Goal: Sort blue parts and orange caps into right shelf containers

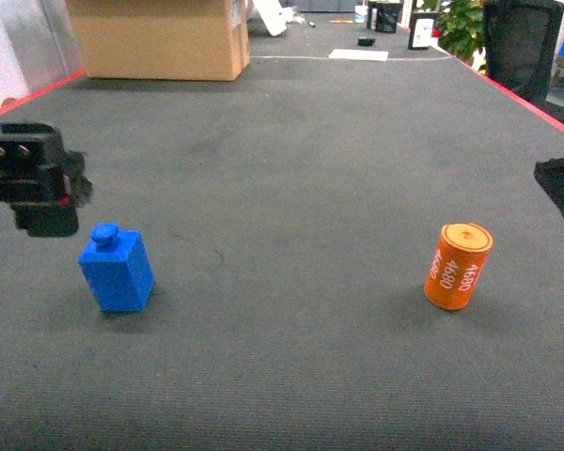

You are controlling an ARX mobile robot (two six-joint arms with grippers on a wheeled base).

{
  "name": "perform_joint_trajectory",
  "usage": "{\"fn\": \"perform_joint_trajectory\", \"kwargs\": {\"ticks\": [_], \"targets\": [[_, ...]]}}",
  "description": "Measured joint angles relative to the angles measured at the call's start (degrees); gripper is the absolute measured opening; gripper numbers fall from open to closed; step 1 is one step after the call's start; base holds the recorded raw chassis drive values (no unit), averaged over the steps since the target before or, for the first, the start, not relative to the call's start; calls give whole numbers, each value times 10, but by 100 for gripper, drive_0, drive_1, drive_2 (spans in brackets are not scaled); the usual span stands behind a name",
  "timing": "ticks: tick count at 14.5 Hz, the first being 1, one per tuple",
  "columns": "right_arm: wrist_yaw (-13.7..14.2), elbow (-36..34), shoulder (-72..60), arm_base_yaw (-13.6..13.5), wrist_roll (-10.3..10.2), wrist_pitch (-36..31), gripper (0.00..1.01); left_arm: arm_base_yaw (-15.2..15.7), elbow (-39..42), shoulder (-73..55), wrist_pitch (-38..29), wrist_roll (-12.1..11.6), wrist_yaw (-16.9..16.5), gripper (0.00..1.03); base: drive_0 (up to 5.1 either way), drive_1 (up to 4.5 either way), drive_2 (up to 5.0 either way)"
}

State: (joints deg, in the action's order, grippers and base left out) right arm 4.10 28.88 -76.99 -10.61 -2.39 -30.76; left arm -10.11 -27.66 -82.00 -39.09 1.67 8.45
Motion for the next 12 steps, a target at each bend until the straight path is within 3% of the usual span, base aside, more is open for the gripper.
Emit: {"fn": "perform_joint_trajectory", "kwargs": {"ticks": [3, 5, 7, 12], "targets": [[3, 23, -81, -7, -29, -35, 98, -2, -27, -85, -24, 22, -9, 98, 0, 0, 0], [4, 40, -133, -15, -49, -50, 98, -2, -53, -131, -35, 25, -10, 98, 0, 0, 0], [8, 85, -233, -25, -71, -80, 98, -2, -125, -248, -40, 39, -27, 98, 0, 0, 0], [4, 120, -306, -36, -73, -77, 98, -3, -162, -306, -37, 38, -30, 98, 0, 0, 0]]}}
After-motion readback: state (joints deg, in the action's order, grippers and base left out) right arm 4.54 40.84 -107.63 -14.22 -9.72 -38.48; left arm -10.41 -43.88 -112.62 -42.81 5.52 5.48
